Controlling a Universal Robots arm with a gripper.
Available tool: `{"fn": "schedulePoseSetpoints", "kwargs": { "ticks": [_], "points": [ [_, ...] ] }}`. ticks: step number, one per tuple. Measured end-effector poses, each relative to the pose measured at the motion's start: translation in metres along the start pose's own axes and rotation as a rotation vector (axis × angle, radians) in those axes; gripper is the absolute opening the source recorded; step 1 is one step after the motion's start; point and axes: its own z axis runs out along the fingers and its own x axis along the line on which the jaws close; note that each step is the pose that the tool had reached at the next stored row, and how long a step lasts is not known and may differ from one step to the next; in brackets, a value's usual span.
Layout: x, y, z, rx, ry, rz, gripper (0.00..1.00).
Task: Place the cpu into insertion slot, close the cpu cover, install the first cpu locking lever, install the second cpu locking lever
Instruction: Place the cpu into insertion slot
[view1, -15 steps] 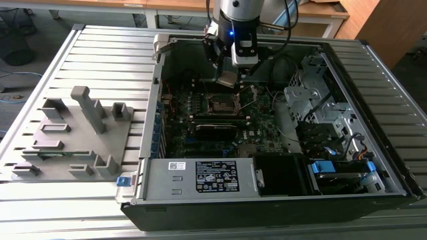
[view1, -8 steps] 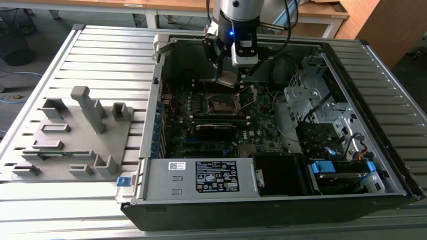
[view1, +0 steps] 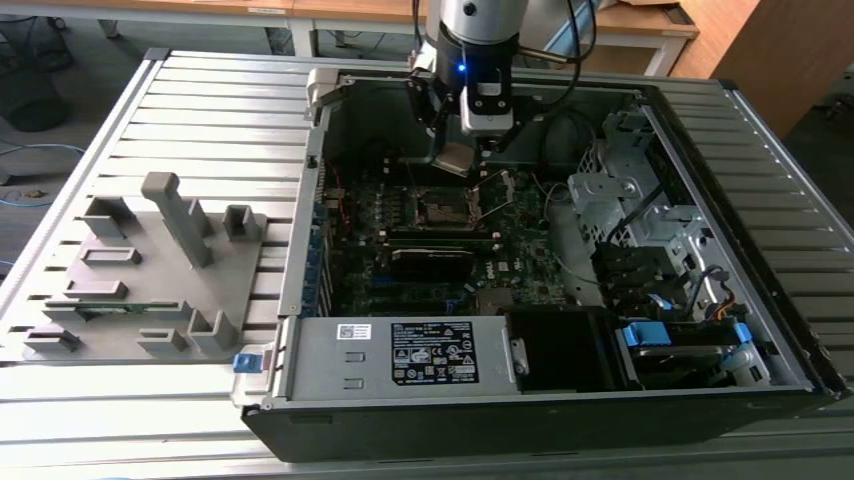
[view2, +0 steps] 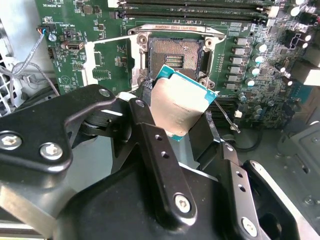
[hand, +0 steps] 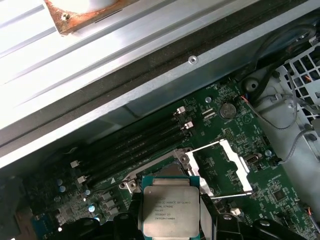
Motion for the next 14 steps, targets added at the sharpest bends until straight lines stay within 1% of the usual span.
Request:
{"fn": "schedulePoseSetpoints", "kwargs": {
  "ticks": [3,14],
  "points": [
    [0.0001,0.0002,0.0001,-0.0001,-0.0006,0.006,0.54],
    [0.0001,0.0002,0.0005,-0.0001,-0.0008,0.007,0.54]
  ]
}}
